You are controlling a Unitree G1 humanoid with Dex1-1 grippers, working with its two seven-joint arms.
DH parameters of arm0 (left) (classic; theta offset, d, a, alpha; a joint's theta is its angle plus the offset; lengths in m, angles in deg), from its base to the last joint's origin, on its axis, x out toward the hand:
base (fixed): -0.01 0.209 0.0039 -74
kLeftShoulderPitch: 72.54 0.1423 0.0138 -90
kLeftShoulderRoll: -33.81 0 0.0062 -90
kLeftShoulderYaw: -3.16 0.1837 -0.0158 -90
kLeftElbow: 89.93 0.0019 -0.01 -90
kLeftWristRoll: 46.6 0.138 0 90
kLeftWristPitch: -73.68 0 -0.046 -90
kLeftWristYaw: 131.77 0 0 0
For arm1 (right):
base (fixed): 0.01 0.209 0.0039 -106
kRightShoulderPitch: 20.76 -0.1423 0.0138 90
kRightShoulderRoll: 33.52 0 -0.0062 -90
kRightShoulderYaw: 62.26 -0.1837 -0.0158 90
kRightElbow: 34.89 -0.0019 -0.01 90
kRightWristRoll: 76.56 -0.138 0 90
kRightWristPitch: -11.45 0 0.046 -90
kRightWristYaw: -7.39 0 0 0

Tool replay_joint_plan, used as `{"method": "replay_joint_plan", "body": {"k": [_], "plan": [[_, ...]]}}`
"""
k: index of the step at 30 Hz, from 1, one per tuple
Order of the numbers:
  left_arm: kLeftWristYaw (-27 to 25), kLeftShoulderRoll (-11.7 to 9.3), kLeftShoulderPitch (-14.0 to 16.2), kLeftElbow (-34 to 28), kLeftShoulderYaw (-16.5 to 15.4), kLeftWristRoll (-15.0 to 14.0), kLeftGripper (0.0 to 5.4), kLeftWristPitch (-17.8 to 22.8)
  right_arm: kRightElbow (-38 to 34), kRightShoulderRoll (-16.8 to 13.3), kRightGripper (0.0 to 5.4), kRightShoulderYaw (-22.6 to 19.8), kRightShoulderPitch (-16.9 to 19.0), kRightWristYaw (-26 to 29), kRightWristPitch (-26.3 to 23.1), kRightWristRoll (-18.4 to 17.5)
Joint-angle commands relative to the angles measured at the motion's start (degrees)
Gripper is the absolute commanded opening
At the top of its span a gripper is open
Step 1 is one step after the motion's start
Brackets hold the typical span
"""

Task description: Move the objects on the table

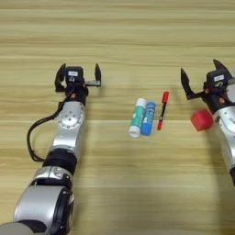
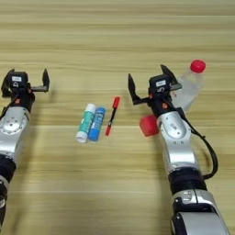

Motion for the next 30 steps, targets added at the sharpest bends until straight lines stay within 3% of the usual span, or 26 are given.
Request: {"method": "replay_joint_plan", "body": {"k": [1, 12, 21, 30], "plan": [[0.12, -0.14, -0.95, 0.52, 0.26, 0.69, 5.40, -0.37, 0.59, -0.53, 5.36, -0.12, -0.70, 0.30, 0.43, -0.20], [0.12, -0.16, -0.97, 0.56, 0.25, 0.69, 5.40, -0.43, -0.29, -0.33, 5.36, -0.17, -0.58, 0.57, 1.11, -0.63], [0.10, -0.12, -0.77, 0.36, 0.33, 0.74, 5.40, -0.42, -4.91, -0.29, 5.36, -1.22, 0.77, -0.58, 8.91, -0.99], [0.10, -0.11, -0.80, 0.48, 0.40, 0.81, 5.40, -0.42, -7.38, -0.60, 5.36, -6.20, 0.28, -5.89, 14.05, -1.83]]}}
